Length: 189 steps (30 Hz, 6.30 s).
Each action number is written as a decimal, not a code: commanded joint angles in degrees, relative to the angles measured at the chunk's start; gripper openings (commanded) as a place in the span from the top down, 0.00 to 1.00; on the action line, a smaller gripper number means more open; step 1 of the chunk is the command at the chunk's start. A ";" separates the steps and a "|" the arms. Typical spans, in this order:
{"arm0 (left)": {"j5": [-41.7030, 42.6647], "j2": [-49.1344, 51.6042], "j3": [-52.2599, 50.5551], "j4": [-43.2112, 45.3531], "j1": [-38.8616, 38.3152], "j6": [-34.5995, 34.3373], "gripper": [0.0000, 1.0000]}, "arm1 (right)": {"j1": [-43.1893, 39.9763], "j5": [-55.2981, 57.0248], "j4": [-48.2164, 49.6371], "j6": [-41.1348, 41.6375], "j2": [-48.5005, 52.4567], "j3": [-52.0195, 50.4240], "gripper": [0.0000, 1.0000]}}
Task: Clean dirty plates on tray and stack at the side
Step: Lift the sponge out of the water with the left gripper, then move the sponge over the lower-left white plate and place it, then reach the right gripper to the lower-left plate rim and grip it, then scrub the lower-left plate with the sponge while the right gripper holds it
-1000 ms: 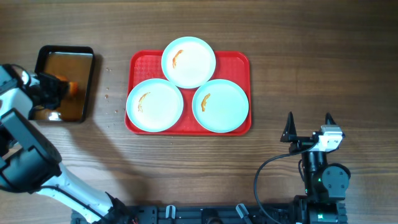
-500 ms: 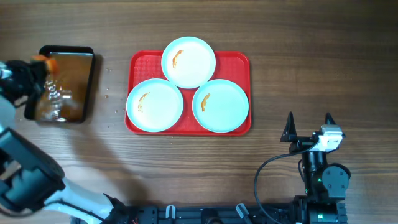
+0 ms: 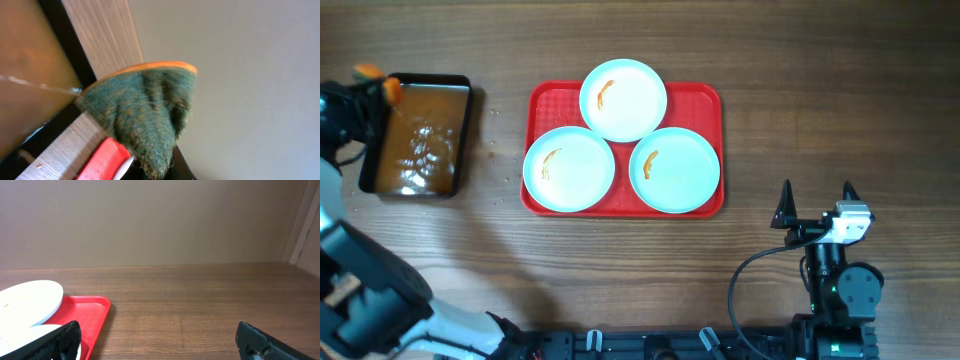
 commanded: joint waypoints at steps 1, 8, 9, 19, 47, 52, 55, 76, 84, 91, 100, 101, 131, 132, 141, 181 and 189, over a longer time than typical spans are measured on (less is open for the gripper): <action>-17.09 0.59 -0.24 -5.73 -1.81 7.32 0.96 | -0.24 -0.52 0.17 -0.55 -0.31 -0.07 0.00; -17.44 7.98 -0.92 -6.69 -2.97 24.20 0.96 | -0.24 -0.52 0.17 -0.57 -0.31 -0.07 0.00; -16.31 6.64 -0.57 -6.69 -2.91 24.70 0.96 | -0.24 -0.52 0.17 -0.57 -0.31 -0.07 0.00; -28.04 -5.33 -0.87 -5.01 -8.28 28.83 0.96 | -0.24 -0.52 0.17 -0.57 -0.31 -0.07 0.00; -20.26 -10.69 3.32 -14.99 -10.14 28.96 0.96 | -0.24 -0.52 0.17 -0.57 -0.31 -0.07 0.00; -17.68 -22.40 6.60 -14.95 -12.79 24.24 0.96 | -0.24 -0.52 0.17 -0.59 -0.31 -0.07 0.00; -17.70 -25.75 6.60 -22.82 -16.83 22.58 0.96 | -0.24 -0.52 0.17 -0.57 -0.31 -0.07 0.00; -39.26 -0.35 -11.04 -30.45 -52.02 24.09 0.96 | -0.24 -0.52 0.17 -0.57 -0.31 -0.07 0.00; -40.09 -0.24 -9.77 -30.21 -52.02 24.35 0.13 | -0.24 -0.52 0.17 -0.57 -0.31 -0.07 0.00; -40.15 -7.04 2.84 -42.91 -50.69 25.83 0.00 | -0.24 -0.52 0.17 -0.57 -0.28 -0.07 0.00; -42.18 -12.48 3.26 -46.45 -45.40 21.59 0.00 | -0.24 -18.25 10.19 24.59 -0.31 -0.07 0.00; -42.18 -12.44 3.23 -46.84 -44.52 20.90 0.00 | -0.24 -19.80 10.54 32.48 -0.31 -0.07 0.00; -45.07 -12.37 2.99 -51.25 -38.71 20.59 0.02 | 27.71 -32.37 -52.30 9.16 95.43 96.74 0.50; -45.05 -12.37 2.99 -51.25 -37.94 20.59 0.04 | 29.07 -29.16 -51.74 9.53 98.01 96.76 0.57; -45.53 -12.37 1.62 -52.37 -33.07 21.07 0.00 | 38.25 -16.57 -42.69 11.87 120.19 96.76 0.55; -41.92 -12.15 -6.32 -46.03 -33.97 21.07 0.28 | 42.36 -10.40 -38.21 15.76 128.08 93.61 0.50; -36.94 -11.58 -16.68 -33.90 -37.83 20.92 0.51 | 42.36 -10.23 -38.18 15.78 128.08 93.61 0.72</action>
